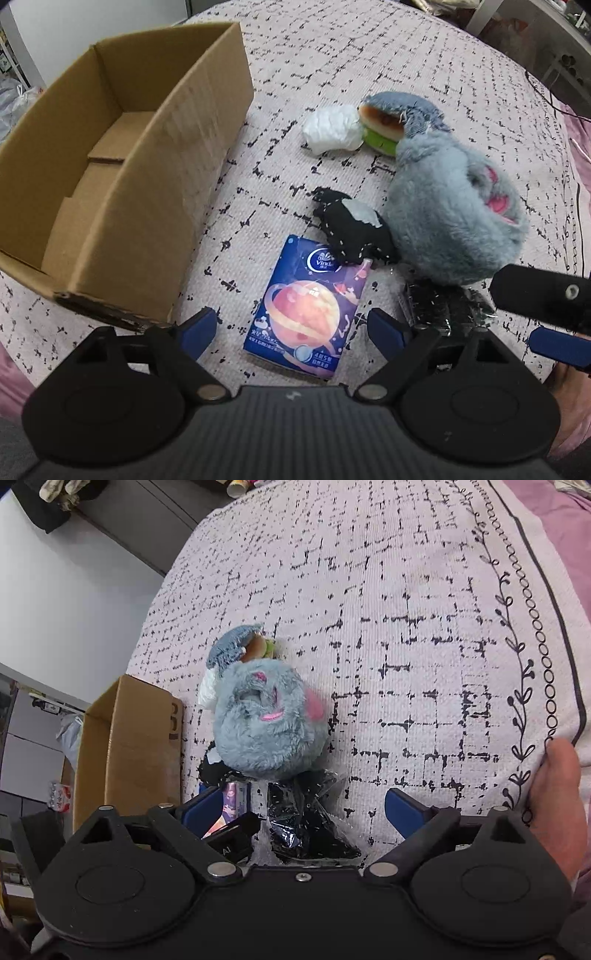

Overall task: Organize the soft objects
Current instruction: 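Reach the left tool to the planet tissue pack while the right tool reaches the black bag, then close the left gripper on the tissue pack while the right gripper closes on the black bag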

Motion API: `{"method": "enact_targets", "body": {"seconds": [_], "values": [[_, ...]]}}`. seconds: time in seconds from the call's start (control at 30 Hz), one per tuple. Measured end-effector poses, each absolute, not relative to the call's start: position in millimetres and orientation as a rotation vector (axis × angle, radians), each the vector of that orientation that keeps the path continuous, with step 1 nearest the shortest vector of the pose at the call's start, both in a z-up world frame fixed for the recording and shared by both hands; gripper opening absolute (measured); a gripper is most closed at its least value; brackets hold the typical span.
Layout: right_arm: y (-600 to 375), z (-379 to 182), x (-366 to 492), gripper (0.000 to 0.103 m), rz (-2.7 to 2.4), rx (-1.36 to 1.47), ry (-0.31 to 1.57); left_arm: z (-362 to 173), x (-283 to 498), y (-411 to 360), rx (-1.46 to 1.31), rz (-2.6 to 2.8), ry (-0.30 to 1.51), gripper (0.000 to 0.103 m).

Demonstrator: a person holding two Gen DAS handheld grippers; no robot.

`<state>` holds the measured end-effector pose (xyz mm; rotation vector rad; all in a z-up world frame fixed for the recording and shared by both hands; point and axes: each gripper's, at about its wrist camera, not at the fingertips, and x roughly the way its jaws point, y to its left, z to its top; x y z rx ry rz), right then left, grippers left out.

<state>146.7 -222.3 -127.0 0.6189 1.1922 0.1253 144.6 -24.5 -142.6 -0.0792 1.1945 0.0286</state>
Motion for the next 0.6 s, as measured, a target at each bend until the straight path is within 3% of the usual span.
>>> {"method": "enact_targets", "body": {"seconds": [0.1,0.17,0.23,0.3,0.37,0.6], "values": [[-218,-132,148,0.093,0.128,0.609,1.206,-148,147,-25,-0.083,0.038,1.207,0.077],[-216,-135,150,0.085,0.135,0.607,1.211,-148,147,-26,-0.096,0.043,1.194,0.071],[-214,-140,151,0.07,0.142,0.618,1.227,-146,146,-25,-0.119,0.049,1.18,0.058],[-213,-146,152,0.043,0.146,0.637,1.254,-143,145,-23,-0.133,0.051,1.178,0.056],[-212,-147,153,0.027,0.153,0.646,1.261,-139,142,-21,-0.175,0.037,1.174,0.055],[-211,-135,147,0.011,0.184,0.644,1.213,-114,126,-14,-0.208,0.047,1.115,0.053]]}}
